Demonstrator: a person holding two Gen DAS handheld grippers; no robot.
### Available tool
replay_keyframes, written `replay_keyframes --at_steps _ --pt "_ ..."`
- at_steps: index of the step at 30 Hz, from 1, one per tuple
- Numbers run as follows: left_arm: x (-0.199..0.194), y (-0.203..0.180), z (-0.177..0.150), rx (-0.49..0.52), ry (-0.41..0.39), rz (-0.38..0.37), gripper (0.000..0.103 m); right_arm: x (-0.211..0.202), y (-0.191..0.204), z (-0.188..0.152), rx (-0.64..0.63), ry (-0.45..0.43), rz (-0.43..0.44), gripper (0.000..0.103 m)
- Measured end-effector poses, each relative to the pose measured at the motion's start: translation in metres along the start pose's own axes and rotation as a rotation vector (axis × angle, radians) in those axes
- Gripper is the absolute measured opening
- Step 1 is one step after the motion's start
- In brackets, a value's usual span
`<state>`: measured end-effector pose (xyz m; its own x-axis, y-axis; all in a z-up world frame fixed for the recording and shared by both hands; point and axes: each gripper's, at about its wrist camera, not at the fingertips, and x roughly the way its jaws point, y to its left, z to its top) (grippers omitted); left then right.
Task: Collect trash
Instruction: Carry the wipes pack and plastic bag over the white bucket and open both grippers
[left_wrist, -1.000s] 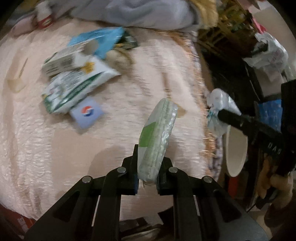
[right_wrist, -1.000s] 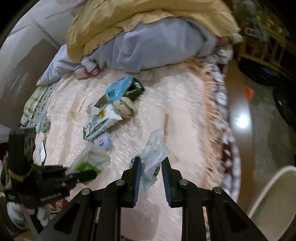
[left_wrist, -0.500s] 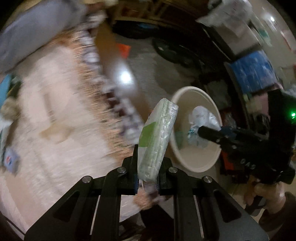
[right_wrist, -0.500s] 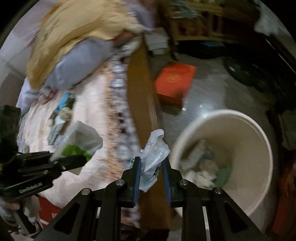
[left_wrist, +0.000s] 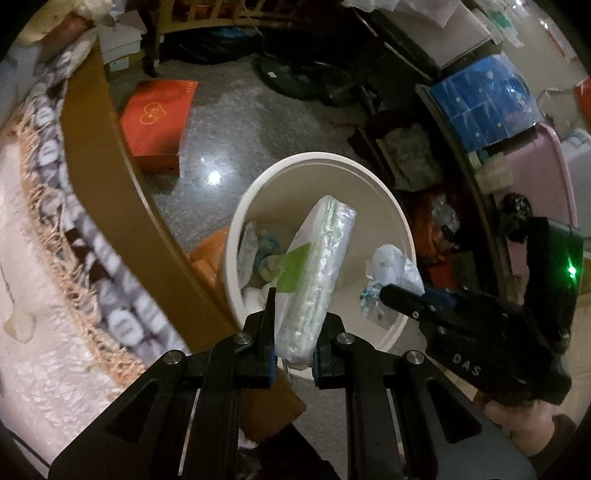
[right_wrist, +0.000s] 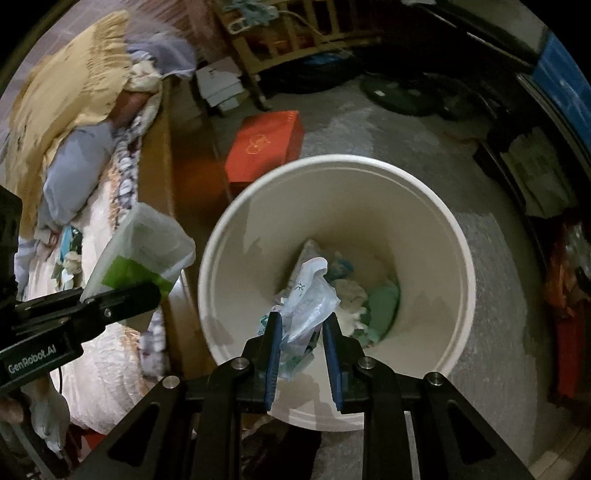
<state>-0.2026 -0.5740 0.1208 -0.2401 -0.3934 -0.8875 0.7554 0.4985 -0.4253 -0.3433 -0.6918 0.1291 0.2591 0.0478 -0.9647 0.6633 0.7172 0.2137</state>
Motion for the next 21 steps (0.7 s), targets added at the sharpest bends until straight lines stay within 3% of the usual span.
replay_keyframes --at_steps 16,21 --pt "0.032 -0.028 0.007 0.047 0.029 0.005 0.011 0.006 -0.033 -0.002 0.07 0.015 -0.031 0.022" --pt "0.039 -0.026 0.005 0.039 0.052 -0.015 0.018 0.012 -0.038 -0.002 0.091 0.027 -0.061 0.032"
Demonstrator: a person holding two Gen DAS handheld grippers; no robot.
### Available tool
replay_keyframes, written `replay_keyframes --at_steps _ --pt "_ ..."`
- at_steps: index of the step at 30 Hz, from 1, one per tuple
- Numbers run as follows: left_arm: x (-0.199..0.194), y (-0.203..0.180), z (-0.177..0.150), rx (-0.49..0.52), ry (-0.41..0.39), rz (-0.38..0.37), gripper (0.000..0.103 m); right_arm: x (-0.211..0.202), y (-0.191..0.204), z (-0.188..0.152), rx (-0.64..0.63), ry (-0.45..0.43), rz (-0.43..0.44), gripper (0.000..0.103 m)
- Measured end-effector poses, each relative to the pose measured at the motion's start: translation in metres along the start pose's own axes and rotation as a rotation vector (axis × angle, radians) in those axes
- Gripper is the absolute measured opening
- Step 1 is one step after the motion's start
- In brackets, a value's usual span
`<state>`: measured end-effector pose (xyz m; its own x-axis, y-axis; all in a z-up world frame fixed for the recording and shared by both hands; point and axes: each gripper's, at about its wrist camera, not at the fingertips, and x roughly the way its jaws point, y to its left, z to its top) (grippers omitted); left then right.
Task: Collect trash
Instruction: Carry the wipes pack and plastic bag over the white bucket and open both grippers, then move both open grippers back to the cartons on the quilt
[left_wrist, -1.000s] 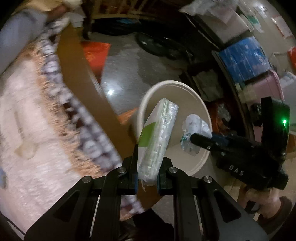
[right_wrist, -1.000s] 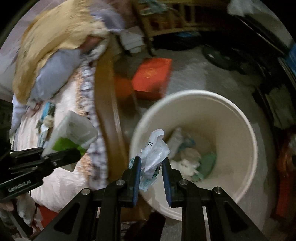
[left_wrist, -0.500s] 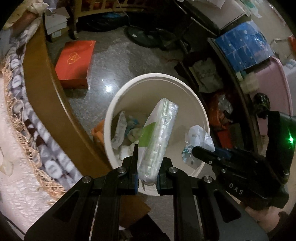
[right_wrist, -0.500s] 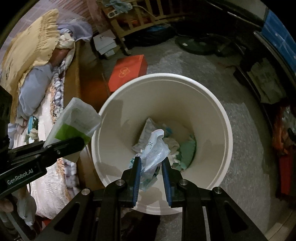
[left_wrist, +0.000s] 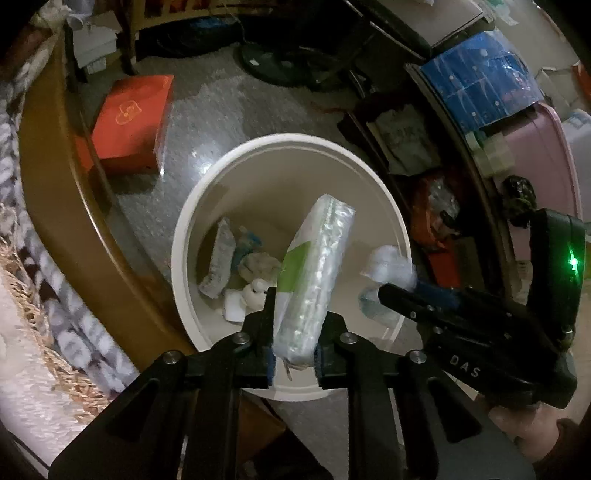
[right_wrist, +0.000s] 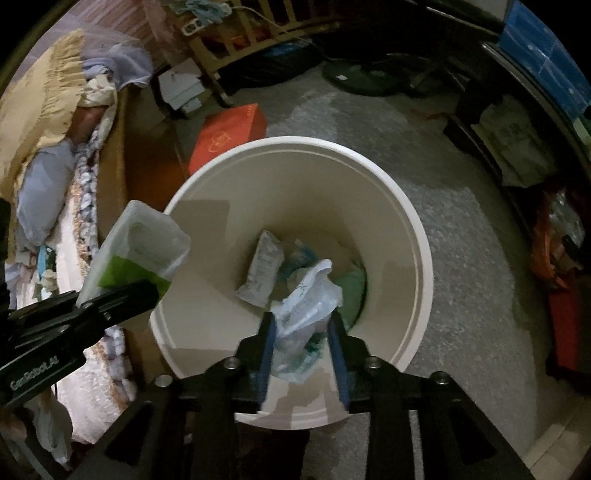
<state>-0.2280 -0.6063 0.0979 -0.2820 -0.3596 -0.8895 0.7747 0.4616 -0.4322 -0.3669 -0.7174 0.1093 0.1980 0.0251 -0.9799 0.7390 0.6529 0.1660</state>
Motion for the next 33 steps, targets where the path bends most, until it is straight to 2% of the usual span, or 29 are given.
replay_keyframes --at_steps 3,4,11,17,24,33 --pt "0.002 0.005 -0.001 -0.013 0.019 -0.017 0.035 0.001 -0.001 0.001 0.007 0.001 0.004 0.038" --pt "0.002 0.006 -0.002 -0.014 0.019 -0.018 0.036 0.001 -0.001 0.001 0.007 0.002 0.006 0.038" --pt "-0.008 0.02 -0.01 -0.042 0.012 0.019 0.037 0.002 0.002 0.0 0.008 0.014 0.018 0.038" --pt "-0.029 0.043 -0.02 -0.084 -0.022 0.087 0.037 0.0 0.025 0.0 -0.024 0.009 0.037 0.039" --pt "-0.056 0.07 -0.037 -0.131 -0.065 0.173 0.037 -0.007 0.07 0.001 -0.109 -0.009 0.06 0.039" --pt "-0.106 0.121 -0.07 -0.263 -0.165 0.27 0.037 -0.015 0.142 0.0 -0.269 -0.029 0.094 0.042"
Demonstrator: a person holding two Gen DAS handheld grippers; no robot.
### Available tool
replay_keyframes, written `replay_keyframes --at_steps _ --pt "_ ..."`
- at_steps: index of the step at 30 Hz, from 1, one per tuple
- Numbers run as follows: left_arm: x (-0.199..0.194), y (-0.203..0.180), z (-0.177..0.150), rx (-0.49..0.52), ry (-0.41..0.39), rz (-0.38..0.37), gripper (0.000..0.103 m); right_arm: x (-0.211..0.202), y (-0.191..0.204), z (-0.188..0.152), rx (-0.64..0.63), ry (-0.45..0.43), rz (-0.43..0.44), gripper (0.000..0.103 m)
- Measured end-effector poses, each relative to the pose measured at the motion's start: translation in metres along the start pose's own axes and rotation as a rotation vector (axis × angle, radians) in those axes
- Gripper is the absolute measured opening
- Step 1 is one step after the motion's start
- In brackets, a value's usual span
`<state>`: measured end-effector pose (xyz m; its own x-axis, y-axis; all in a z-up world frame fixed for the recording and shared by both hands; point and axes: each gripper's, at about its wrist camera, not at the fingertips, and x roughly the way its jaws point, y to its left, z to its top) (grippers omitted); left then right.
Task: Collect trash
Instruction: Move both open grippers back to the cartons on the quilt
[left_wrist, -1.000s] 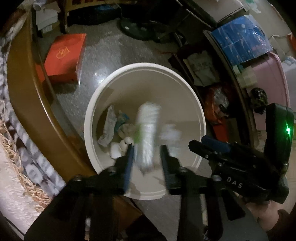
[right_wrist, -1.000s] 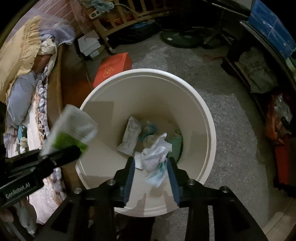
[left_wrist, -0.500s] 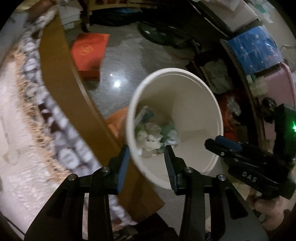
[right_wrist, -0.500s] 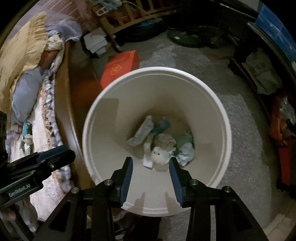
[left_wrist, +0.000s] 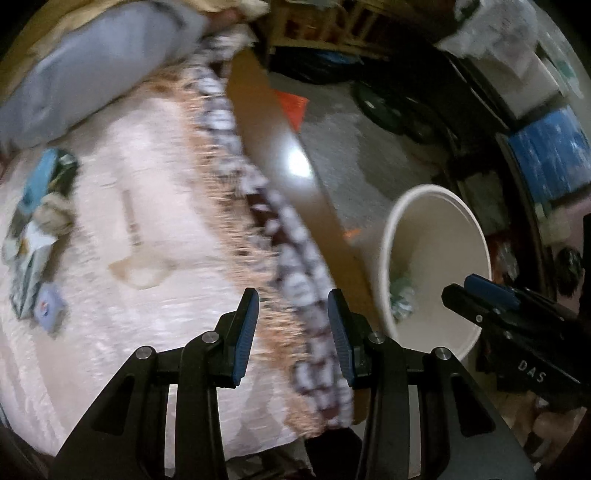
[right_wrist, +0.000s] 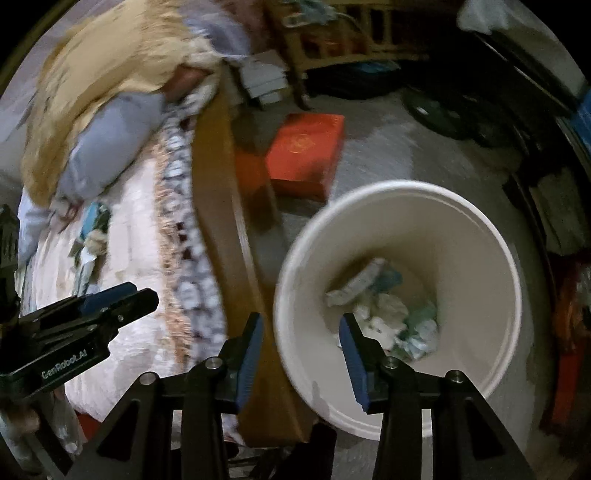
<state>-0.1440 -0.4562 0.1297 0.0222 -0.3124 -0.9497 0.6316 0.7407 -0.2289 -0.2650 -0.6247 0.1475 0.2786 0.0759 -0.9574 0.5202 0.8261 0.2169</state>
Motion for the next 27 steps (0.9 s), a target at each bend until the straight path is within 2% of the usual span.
replay_keyframes --at_steps 5,13,27 --pt "-0.016 0.036 -0.007 -0.09 -0.018 0.036 0.037 0.005 0.042 0.008 -0.076 0.015 0.034 0.051" --pt "-0.044 0.103 -0.028 -0.228 -0.047 0.051 0.037 0.01 0.115 0.019 -0.214 0.03 0.093 0.053" --pt "-0.08 0.243 -0.073 -0.475 -0.088 0.157 0.037 0.047 0.255 0.028 -0.417 0.088 0.222 0.054"
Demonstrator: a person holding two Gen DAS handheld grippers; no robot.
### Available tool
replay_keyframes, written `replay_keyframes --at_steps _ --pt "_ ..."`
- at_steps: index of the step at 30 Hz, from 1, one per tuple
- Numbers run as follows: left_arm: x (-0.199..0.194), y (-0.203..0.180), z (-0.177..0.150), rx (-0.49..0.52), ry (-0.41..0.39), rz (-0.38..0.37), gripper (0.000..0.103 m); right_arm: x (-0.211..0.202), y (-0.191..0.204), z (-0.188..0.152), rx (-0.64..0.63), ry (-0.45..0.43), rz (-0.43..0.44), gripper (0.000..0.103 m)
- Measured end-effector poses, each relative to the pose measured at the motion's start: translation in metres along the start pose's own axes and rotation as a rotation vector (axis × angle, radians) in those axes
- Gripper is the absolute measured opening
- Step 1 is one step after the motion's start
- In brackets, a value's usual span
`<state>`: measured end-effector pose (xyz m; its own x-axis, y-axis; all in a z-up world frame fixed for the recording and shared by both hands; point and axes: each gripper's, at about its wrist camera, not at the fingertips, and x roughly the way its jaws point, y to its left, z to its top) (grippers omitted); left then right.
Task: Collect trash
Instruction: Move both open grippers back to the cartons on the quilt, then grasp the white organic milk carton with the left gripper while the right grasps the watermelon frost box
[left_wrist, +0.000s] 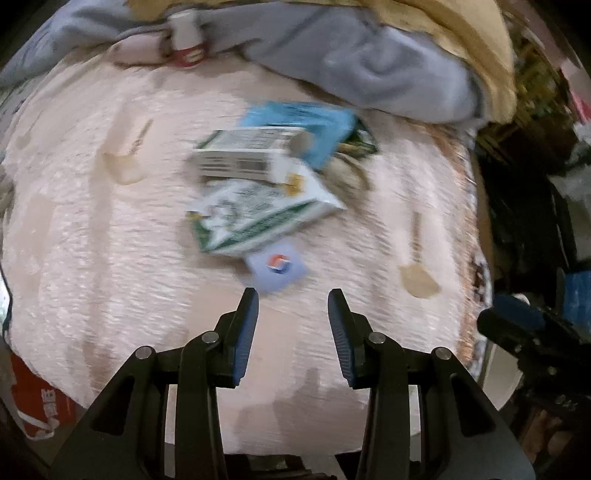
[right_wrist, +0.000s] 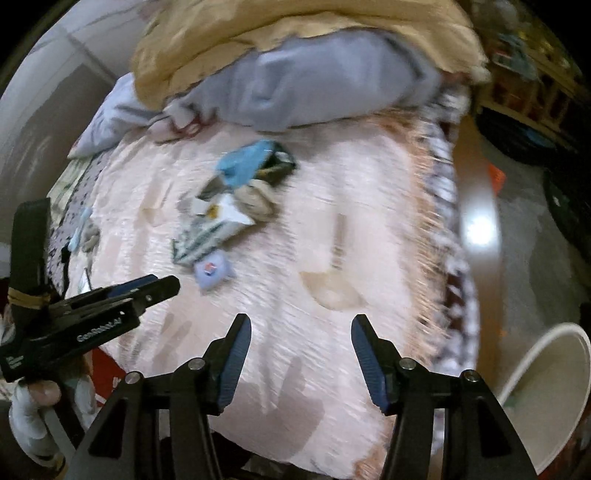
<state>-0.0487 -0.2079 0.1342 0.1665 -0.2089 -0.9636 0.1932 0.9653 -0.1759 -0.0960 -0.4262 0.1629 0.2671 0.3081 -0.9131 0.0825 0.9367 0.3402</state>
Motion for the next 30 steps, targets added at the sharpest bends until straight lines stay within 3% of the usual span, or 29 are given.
replay_keyframes --at_steps 10,16,21,27,28,29,30 --pt "-0.004 0.081 0.0 -0.085 -0.023 0.028 0.037 0.064 0.091 0.105 -0.283 0.025 0.104 0.068" --pt "-0.003 0.118 -0.005 -0.107 -0.019 0.025 0.037 0.124 0.148 0.152 -0.519 0.104 0.079 0.074" --pt "-0.003 0.131 -0.005 -0.077 -0.03 0.009 0.037 0.178 0.167 0.158 -0.643 0.216 0.005 0.074" --pt "0.004 0.139 -0.001 -0.06 -0.022 -0.031 0.037 0.208 0.161 0.151 -0.667 0.278 -0.075 0.074" --pt "0.005 0.139 0.0 -0.058 -0.019 -0.037 0.037 0.207 0.16 0.15 -0.661 0.266 -0.08 0.072" --pt "0.006 0.139 0.001 -0.055 -0.018 -0.04 0.037 0.204 0.159 0.149 -0.653 0.252 -0.085 0.059" --pt "0.007 0.138 0.003 -0.047 -0.015 -0.041 0.037 0.2 0.158 0.148 -0.638 0.24 -0.072 0.058"
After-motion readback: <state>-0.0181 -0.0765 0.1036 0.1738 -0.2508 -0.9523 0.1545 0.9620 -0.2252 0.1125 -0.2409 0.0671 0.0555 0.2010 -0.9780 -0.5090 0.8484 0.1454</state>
